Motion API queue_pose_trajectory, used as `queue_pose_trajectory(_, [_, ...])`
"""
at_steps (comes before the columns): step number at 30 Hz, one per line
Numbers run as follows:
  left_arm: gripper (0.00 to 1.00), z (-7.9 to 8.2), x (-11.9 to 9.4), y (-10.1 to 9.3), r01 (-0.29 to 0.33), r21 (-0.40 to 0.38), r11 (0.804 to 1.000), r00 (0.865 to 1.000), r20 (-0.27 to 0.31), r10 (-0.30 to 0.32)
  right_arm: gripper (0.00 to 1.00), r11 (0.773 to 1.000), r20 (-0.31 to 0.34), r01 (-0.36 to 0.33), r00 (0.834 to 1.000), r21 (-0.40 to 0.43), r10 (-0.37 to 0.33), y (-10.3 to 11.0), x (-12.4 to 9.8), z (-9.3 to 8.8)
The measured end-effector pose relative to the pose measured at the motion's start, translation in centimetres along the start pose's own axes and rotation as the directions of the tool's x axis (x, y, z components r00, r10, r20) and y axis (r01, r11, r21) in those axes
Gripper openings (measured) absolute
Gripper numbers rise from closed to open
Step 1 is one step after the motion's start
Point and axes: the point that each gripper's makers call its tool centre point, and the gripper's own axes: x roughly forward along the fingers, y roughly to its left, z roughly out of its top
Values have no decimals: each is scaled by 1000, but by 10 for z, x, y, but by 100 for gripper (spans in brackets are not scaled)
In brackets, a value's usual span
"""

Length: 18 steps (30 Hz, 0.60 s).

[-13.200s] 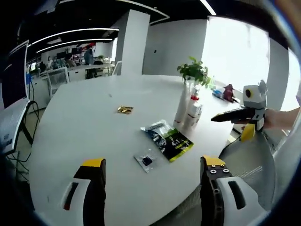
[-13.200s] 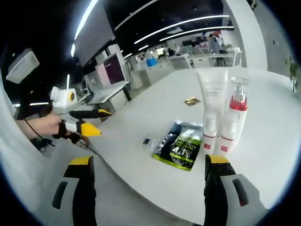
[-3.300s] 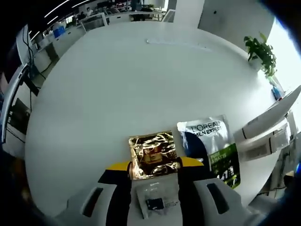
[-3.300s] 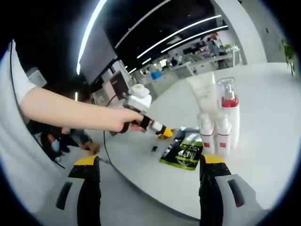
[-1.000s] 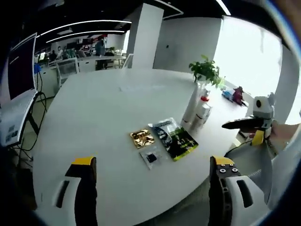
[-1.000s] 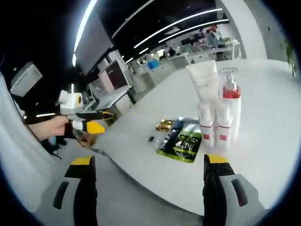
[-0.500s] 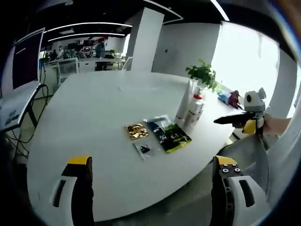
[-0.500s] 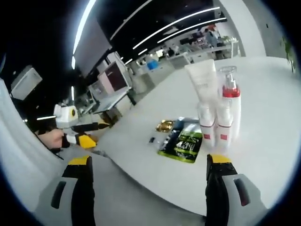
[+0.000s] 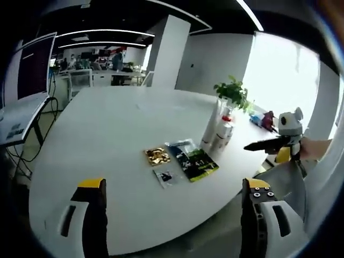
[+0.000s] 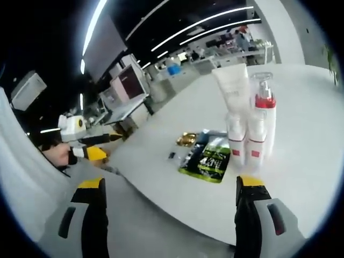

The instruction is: Arrange the skincare products in the storage area until every visible bottle or jar stands upright without overlapping.

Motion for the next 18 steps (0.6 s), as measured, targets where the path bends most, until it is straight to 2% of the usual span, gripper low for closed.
queue_pose_trajectory(18, [97, -1, 1, -2, 10, 12, 1000, 1000, -5, -10, 99, 1000, -11, 12, 1000, -16, -12, -1, 0, -1])
